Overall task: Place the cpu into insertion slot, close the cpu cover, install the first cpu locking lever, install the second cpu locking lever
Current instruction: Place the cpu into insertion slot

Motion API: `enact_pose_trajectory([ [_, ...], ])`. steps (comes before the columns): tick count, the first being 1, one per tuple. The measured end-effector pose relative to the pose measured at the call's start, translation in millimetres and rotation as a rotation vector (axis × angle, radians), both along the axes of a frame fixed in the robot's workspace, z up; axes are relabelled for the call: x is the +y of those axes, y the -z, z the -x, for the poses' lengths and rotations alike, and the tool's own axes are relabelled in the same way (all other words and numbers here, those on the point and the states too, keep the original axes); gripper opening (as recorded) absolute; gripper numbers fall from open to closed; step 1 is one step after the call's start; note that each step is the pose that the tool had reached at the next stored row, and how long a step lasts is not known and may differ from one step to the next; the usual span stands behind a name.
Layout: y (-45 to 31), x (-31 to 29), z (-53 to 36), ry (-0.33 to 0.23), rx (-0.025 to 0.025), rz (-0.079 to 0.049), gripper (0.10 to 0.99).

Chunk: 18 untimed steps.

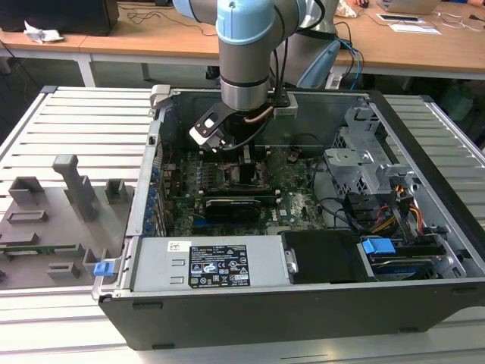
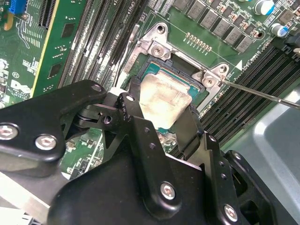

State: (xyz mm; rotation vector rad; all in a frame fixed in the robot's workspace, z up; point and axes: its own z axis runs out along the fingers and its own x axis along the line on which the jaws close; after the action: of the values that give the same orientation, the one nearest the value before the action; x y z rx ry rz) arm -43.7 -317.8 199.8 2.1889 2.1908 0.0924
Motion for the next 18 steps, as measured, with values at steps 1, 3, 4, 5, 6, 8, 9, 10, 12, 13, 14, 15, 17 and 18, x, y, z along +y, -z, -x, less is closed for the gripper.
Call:
enact_pose_trajectory([
  [1, 0.0, 0.0, 0.0, 0.000, 0.0000, 0.000, 0.533],
  [3, 0.1, 0.0, 0.0, 0.000, 0.0000, 0.000, 0.533],
  [4, 0.1, 0.0, 0.0, 0.000, 0.0000, 0.000, 0.533],
  [5, 0.1, 0.0, 0.0, 0.000, 0.0000, 0.000, 0.533],
  [6, 0.2, -0.1, 0.0, 0.000, -0.0001, 0.000, 0.533],
  [8, 0.2, -0.1, 0.0, 0.000, -0.0001, 0.000, 0.533],
  [9, 0.2, -0.1, 0.0, 0.000, 0.0000, 0.000, 0.533],
  [10, 0.2, -0.1, 0.0, 0.000, 0.0000, 0.000, 0.533],
  [12, 0.3, -0.1, 0.0, 0.000, 0.0000, 0.000, 0.533],
  [13, 0.3, -0.1, 0.0, 0.000, -0.0001, 0.000, 0.533],
  [14, 0.4, -0.1, 0.0, 0.000, -0.0002, 0.000, 0.533],
  [15, 0.4, 0.0, 0.0, 0.000, -0.0002, 0.000, 0.545],
  [17, 0.4, -0.1, 0.0, 0.000, -0.0001, 0.000, 0.608],
  [18, 0.4, -0.1, 0.0, 0.000, -0.0001, 0.000, 0.608],
])
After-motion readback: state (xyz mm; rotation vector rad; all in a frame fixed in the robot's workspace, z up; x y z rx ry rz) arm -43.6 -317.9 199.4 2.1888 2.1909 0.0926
